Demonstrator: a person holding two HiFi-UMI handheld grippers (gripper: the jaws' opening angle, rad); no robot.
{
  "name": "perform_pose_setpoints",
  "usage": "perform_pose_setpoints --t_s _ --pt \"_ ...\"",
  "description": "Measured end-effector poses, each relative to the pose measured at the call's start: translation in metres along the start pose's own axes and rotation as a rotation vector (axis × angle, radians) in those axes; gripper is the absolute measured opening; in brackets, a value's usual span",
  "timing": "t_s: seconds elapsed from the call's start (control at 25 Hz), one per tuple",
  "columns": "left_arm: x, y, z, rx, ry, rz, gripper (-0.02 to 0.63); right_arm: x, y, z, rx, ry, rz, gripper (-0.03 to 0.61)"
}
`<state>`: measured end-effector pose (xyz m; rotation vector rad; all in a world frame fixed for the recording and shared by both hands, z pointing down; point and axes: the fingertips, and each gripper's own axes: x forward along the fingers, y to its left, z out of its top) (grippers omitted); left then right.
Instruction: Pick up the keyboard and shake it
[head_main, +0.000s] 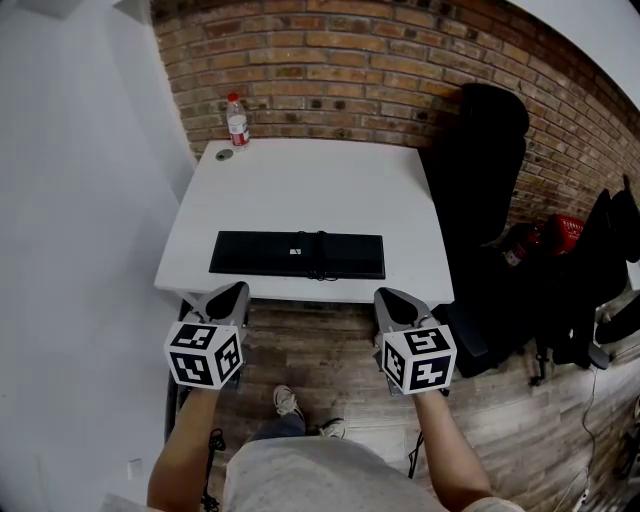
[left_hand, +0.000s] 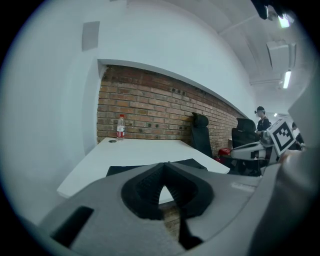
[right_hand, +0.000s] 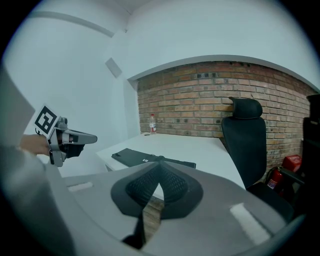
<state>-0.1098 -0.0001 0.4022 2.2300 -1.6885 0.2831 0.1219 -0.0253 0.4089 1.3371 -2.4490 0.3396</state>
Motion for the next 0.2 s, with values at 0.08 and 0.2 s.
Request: perform_pose_setpoints --t_s 0.08,0.2 --pt "-0.0008 -0.0021 0.0006 0.001 0.0 0.0 -0.006 -0.0023 -0.0004 -0.0003 -0.001 0.0 0.001 0.006" --pt "-0.0014 -0.0045 0.0013 0.002 0.0 -0.001 -0.006 -0.0041 -0.0002 -0.001 -0.002 -0.001 0.003 0.006"
